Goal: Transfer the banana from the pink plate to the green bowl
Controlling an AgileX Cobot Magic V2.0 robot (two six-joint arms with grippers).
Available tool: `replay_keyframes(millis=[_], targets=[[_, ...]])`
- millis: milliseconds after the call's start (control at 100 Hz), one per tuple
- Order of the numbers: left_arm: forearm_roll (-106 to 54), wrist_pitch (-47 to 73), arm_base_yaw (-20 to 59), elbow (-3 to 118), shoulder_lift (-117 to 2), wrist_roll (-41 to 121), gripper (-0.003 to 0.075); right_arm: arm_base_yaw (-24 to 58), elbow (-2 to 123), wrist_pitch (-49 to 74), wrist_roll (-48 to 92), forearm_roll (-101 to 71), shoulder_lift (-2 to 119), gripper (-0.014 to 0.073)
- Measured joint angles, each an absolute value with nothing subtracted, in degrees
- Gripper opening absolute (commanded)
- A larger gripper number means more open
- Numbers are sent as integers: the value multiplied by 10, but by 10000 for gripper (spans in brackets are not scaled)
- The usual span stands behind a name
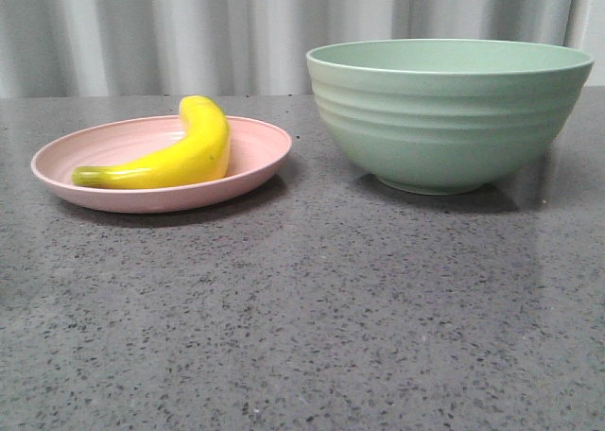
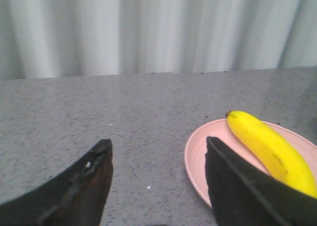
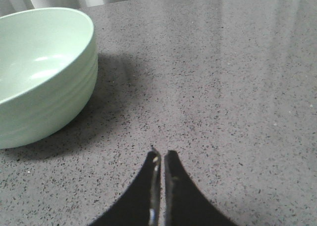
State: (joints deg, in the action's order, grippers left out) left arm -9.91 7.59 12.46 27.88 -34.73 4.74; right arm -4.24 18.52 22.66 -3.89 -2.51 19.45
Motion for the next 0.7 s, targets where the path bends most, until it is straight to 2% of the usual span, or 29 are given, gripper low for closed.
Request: replay_keyframes(millis=[370, 700], targets=[[-104, 107, 276, 418, -569, 48, 427, -42, 185, 211, -39, -25, 194, -72], [-153, 247, 318, 558, -746, 48, 444, -42, 185, 210, -39, -25, 194, -72]])
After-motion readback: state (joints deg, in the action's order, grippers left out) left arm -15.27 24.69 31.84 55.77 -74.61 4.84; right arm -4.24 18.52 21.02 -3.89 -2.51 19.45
